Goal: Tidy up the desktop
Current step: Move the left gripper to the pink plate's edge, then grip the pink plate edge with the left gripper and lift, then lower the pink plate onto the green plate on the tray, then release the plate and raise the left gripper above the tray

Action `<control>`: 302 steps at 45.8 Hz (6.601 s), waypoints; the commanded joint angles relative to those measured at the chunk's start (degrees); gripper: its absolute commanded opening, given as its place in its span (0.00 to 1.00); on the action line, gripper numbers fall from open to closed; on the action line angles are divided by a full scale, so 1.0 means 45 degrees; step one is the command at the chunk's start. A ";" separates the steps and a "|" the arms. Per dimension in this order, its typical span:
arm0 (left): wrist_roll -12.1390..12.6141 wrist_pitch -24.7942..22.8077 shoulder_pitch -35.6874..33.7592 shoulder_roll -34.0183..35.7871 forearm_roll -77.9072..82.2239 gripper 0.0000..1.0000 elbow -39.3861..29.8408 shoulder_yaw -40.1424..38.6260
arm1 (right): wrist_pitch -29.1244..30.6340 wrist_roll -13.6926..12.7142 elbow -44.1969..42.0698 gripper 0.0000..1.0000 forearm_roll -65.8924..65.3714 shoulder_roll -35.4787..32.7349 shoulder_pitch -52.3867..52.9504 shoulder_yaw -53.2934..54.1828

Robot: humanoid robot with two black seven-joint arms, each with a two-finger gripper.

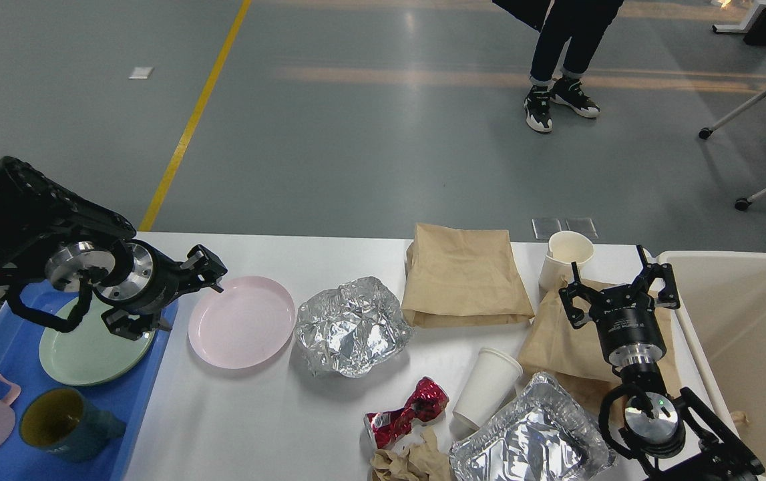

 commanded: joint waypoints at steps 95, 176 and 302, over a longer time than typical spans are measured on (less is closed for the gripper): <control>0.0581 0.1757 0.7678 0.0537 0.0715 0.05 0.5053 -0.6288 | -0.0014 0.0000 -0.0020 1.00 0.0000 0.0000 0.0014 0.0005; 0.1675 -0.3086 -0.4454 0.2919 -0.1257 0.00 -0.1064 0.1954 | 0.0006 0.0000 0.0000 1.00 0.0000 0.0000 -0.0006 -0.0015; 0.3413 -0.3380 0.7967 0.5460 0.2239 0.96 0.8139 -1.4031 | -0.0014 0.0000 -0.0020 1.00 0.0000 0.0000 0.0014 0.0005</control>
